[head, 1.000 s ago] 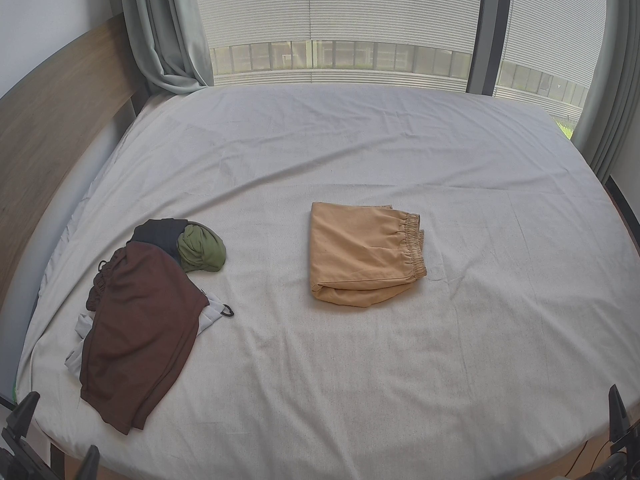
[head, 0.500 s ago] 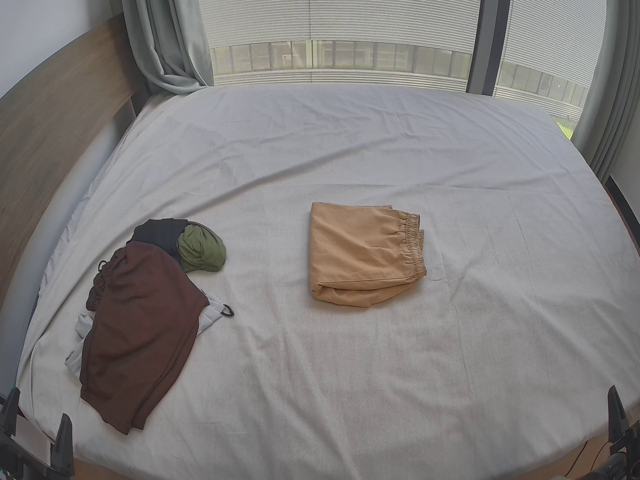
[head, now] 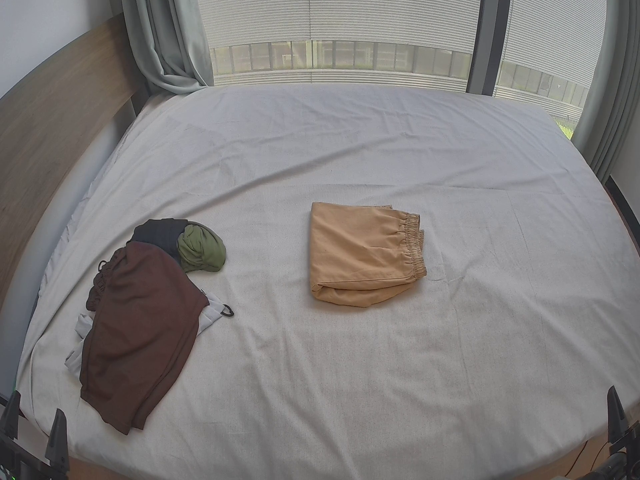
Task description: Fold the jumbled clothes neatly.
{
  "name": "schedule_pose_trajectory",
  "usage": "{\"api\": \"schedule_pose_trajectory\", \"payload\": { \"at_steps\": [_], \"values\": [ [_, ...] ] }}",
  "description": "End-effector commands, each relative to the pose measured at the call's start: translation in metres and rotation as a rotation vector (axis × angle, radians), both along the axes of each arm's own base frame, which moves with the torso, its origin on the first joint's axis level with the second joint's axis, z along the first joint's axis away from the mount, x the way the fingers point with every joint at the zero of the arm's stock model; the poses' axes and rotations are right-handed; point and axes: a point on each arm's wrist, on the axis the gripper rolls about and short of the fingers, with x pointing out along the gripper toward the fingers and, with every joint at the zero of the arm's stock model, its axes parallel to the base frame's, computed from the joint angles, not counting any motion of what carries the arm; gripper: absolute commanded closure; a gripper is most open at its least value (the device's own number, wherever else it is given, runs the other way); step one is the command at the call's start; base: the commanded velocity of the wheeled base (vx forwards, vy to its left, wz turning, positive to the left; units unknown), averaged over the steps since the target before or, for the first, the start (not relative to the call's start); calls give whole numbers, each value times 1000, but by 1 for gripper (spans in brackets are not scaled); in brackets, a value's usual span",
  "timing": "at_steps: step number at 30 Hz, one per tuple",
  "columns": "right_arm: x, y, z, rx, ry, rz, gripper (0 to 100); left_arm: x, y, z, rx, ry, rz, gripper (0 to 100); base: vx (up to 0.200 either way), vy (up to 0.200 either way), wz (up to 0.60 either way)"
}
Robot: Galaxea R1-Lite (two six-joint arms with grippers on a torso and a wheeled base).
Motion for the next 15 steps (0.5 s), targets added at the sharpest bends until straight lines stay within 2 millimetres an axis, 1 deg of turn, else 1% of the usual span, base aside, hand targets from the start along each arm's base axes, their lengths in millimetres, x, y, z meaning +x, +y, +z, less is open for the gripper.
{"api": "schedule_pose_trajectory", "payload": {
  "at_steps": [1,2,3,12,15],
  "values": [
    [1,0,-5,-2,8,0,0,0,-1,-7,72,28,-35,0,0,0,0],
    [1,0,-5,-2,8,0,0,0,-3,-9,90,60,-113,0,0,0,0],
    [1,0,-5,0,8,0,0,0,-3,-10,86,73,-129,0,0,0,0],
    [1,0,-5,29,10,2,0,0,-2,-9,57,42,-100,0,0,0,0],
    [1,-1,-5,27,12,-30,0,0,-2,-9,57,44,-100,0,0,0,0]
  ]
}}
